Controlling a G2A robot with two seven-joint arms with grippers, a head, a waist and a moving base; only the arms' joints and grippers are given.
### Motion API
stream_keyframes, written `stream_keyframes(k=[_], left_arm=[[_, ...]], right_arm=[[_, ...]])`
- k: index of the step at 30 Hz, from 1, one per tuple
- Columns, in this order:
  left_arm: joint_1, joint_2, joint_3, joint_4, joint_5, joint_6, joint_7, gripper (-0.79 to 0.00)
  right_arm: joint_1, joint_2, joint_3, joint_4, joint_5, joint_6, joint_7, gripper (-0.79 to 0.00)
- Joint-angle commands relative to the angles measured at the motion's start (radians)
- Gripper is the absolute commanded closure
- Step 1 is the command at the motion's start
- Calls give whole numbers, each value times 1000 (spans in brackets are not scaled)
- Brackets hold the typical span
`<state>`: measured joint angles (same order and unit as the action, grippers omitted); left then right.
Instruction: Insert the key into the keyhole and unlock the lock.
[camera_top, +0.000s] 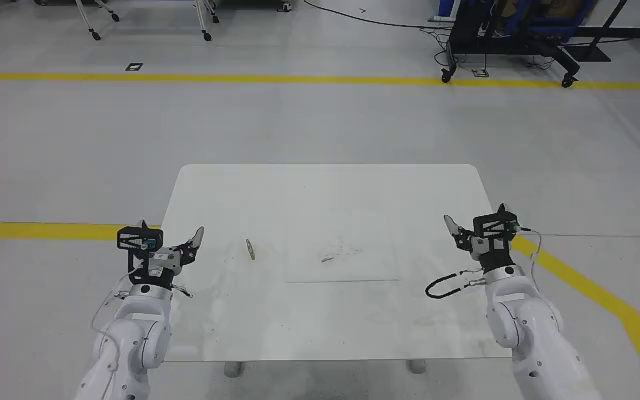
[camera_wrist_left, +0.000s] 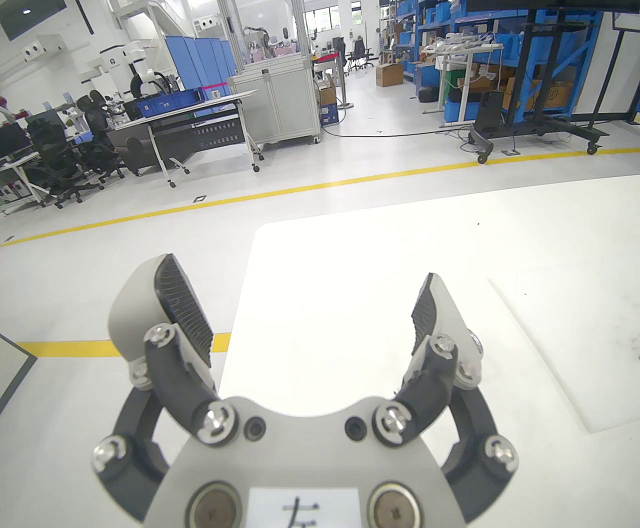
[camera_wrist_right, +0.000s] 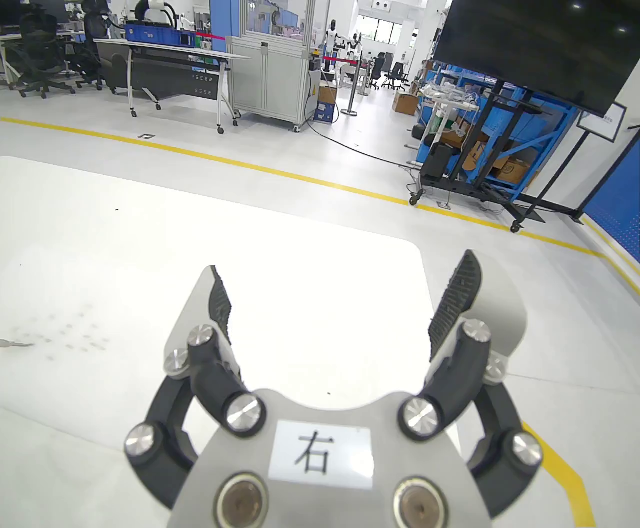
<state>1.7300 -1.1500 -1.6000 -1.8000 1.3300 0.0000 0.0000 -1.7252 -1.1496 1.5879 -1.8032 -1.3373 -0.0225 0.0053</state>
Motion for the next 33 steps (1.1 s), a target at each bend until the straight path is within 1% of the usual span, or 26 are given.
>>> stream_keyframes(k=[1, 3, 6, 7, 8, 10, 22, 23, 25, 28, 31, 32, 33], left_arm=[[0, 0, 0, 0, 0, 0, 0, -785], [0, 0, 0, 0, 0, 0, 0, -785], [0, 0, 0, 0, 0, 0, 0, -785], [0, 0, 0, 0, 0, 0, 0, -785], [0, 0, 0, 0, 0, 0, 0, -785], [0, 0, 0, 0, 0, 0, 0, -785], [0, 0, 0, 0, 0, 0, 0, -785], [0, 0, 0, 0, 0, 0, 0, -785], [0, 0, 0, 0, 0, 0, 0, -785], [0, 0, 0, 0, 0, 0, 0, -785], [0, 0, 0, 0, 0, 0, 0, -785], [0, 0, 0, 0, 0, 0, 0, -785], [0, 0, 0, 0, 0, 0, 0, -785]], right_arm=[[20, 1, -27, 6, -43, -55, 21, -785], [44, 0, -72, 7, -60, -112, 36, -785], [98, -3, -133, 37, 39, -273, 91, -785], [119, -4, -153, 53, 71, -314, 119, -785], [139, -6, -169, 71, 99, -331, 151, -785], [170, -10, -191, 88, 131, -323, 194, -785], [173, -10, -192, 94, 119, -319, 204, -785], [182, -10, -200, 102, 123, -341, 212, -785], [224, -10, -227, 149, 167, -438, 238, -785], [335, -16, -291, 267, 223, -583, 288, -785], [449, -25, -367, 396, 255, -738, 299, -785], [484, -28, -389, 439, 261, -782, 302, -342], [519, -32, -412, 479, 261, -823, 306, -246]])
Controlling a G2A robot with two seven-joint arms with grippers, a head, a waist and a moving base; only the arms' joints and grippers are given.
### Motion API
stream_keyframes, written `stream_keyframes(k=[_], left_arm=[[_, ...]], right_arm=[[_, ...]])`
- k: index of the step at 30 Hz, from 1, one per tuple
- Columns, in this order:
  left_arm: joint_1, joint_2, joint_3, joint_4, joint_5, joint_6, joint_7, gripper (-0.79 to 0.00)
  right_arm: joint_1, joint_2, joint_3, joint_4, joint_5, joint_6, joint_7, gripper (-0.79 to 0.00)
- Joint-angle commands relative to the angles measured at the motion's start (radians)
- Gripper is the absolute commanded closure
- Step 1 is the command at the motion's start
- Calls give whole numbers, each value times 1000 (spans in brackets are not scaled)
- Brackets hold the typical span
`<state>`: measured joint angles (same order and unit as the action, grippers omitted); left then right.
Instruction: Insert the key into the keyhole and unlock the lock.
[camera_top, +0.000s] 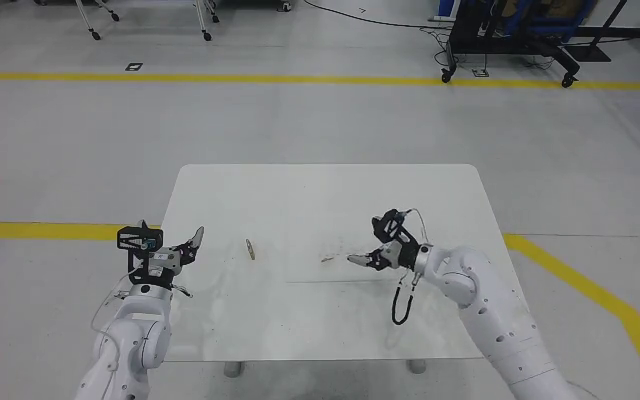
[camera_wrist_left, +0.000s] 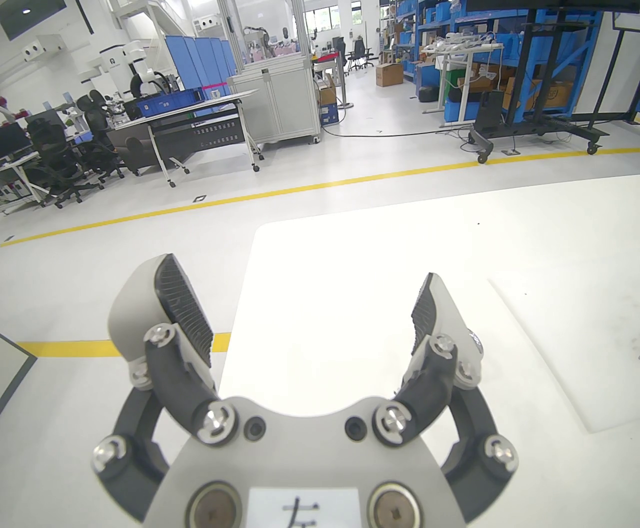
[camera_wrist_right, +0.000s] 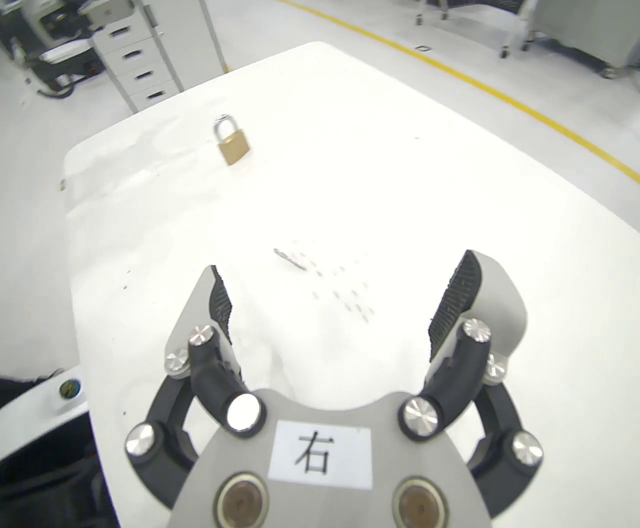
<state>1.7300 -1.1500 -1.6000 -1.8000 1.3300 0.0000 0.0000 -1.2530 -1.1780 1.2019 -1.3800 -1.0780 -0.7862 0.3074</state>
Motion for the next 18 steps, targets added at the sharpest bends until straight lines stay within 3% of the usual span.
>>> stream_keyframes(k=[1, 2, 4, 8, 11, 18], left_arm=[[0, 0, 0, 0, 0, 0, 0, -785], [0, 0, 0, 0, 0, 0, 0, -785], [0, 0, 0, 0, 0, 0, 0, -785], [0, 0, 0, 0, 0, 0, 0, -785], [0, 0, 0, 0, 0, 0, 0, -785], [0, 0, 0, 0, 0, 0, 0, -785]], right_arm=[[80, -7, -50, 91, -2, -99, 7, -209], [112, -11, -75, 123, -10, -143, 4, -175], [170, -19, -123, 179, -42, -224, 1, -188], [255, -35, -227, 248, -133, -226, -20, -280], [318, -49, -302, 310, -174, -226, -16, -246], [426, -85, -432, 397, -275, -213, -40, -354]])
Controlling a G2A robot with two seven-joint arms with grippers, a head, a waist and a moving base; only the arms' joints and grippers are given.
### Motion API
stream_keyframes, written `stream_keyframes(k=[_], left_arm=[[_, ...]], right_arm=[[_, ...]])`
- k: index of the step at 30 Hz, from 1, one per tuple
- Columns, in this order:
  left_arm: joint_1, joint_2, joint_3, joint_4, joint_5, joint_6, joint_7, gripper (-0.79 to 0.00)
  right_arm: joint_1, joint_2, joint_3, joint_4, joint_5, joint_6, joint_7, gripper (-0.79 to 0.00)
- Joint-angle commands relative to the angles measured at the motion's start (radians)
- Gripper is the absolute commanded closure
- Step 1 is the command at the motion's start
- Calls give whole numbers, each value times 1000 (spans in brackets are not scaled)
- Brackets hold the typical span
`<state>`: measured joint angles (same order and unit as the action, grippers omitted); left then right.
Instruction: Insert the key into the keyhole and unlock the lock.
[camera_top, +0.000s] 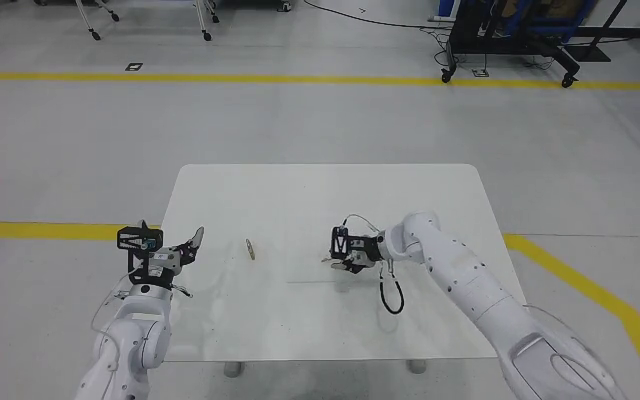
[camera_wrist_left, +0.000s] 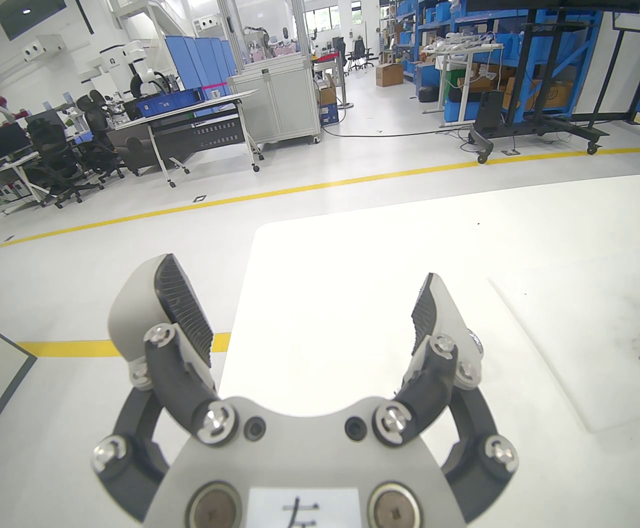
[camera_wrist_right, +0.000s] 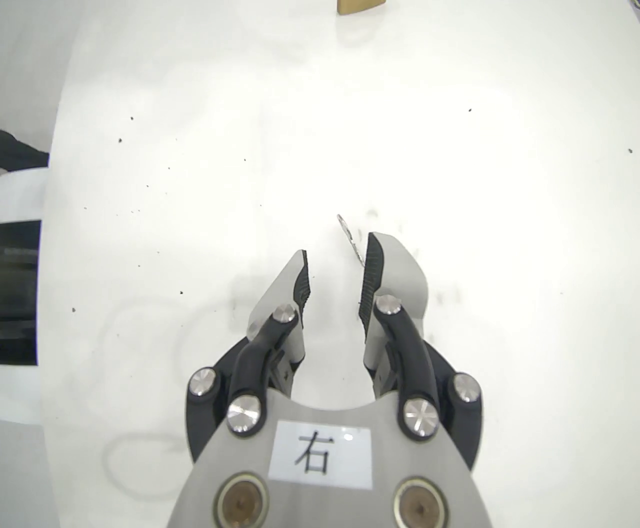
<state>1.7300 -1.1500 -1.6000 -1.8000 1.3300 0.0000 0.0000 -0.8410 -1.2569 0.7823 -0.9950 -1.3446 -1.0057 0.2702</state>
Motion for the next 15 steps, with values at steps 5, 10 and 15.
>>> stream_keyframes(k=[5, 10, 15], left_arm=[[0, 0, 0, 0, 0, 0, 0, -785], [0, 0, 0, 0, 0, 0, 0, -785], [0, 0, 0, 0, 0, 0, 0, -785]], right_arm=[[60, -28, -61, 32, -52, 18, -18, -369], [87, -50, -111, 47, -83, 17, -16, -345], [109, -73, -156, 77, -100, 13, -10, -308]])
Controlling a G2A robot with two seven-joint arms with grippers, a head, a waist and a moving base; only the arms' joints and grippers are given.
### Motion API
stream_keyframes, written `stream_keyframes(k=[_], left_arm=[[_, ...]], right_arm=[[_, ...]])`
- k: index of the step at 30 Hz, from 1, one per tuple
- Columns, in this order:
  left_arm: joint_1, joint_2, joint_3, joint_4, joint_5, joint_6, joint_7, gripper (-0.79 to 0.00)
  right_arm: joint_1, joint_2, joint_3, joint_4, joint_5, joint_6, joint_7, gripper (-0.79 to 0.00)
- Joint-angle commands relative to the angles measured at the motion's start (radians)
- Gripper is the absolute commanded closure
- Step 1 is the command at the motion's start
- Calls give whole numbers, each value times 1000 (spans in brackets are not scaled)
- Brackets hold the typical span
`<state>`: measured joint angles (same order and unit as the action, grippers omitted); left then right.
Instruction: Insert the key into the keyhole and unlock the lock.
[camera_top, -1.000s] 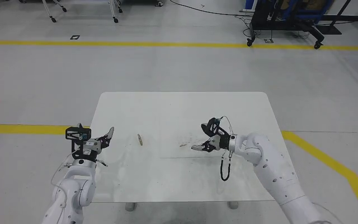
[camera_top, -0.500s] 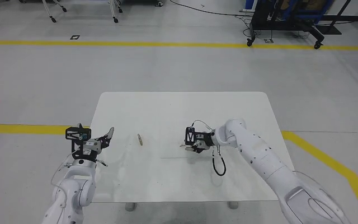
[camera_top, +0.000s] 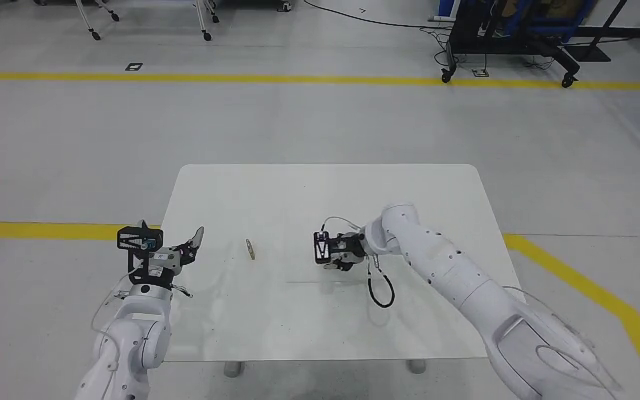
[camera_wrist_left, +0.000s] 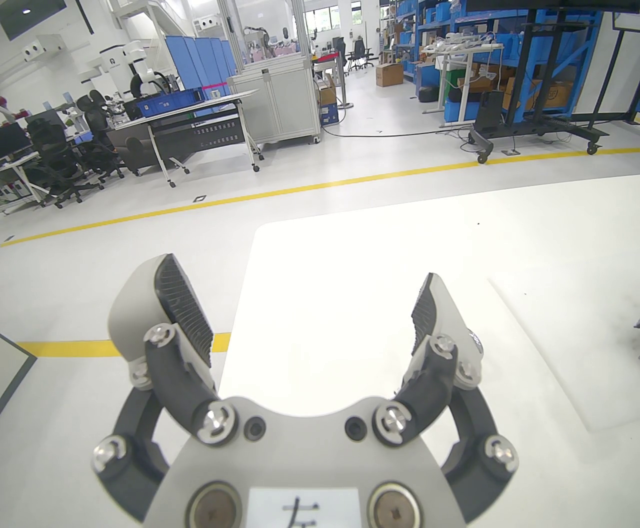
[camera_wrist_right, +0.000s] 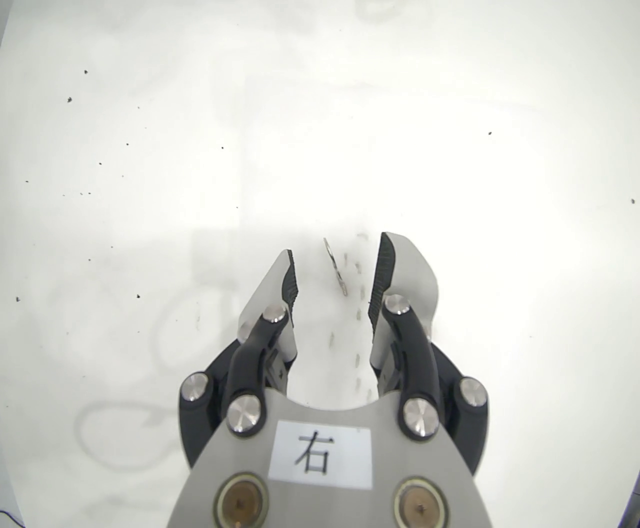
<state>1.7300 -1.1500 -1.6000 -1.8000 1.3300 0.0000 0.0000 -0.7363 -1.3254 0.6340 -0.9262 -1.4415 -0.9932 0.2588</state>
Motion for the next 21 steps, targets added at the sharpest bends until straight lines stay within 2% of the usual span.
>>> stream_keyframes(k=[1, 4, 7, 9, 16, 21], left_arm=[[0, 0, 0, 0, 0, 0, 0, -785], [0, 0, 0, 0, 0, 0, 0, -785], [0, 0, 0, 0, 0, 0, 0, -785], [0, 0, 0, 0, 0, 0, 0, -785], [0, 0, 0, 0, 0, 0, 0, -785], [0, 0, 0, 0, 0, 0, 0, -785]], right_arm=[[8, -9, -15, 15, -3, 1, -1, -296], [19, -20, -30, 36, -4, 4, -11, -237], [29, -27, -38, 50, -7, 2, -27, -132], [34, -30, -43, 57, -13, -2, -38, 0], [45, -34, -44, 66, -25, 5, -65, 0], [37, -22, -27, 43, -40, 2, -100, 0]])
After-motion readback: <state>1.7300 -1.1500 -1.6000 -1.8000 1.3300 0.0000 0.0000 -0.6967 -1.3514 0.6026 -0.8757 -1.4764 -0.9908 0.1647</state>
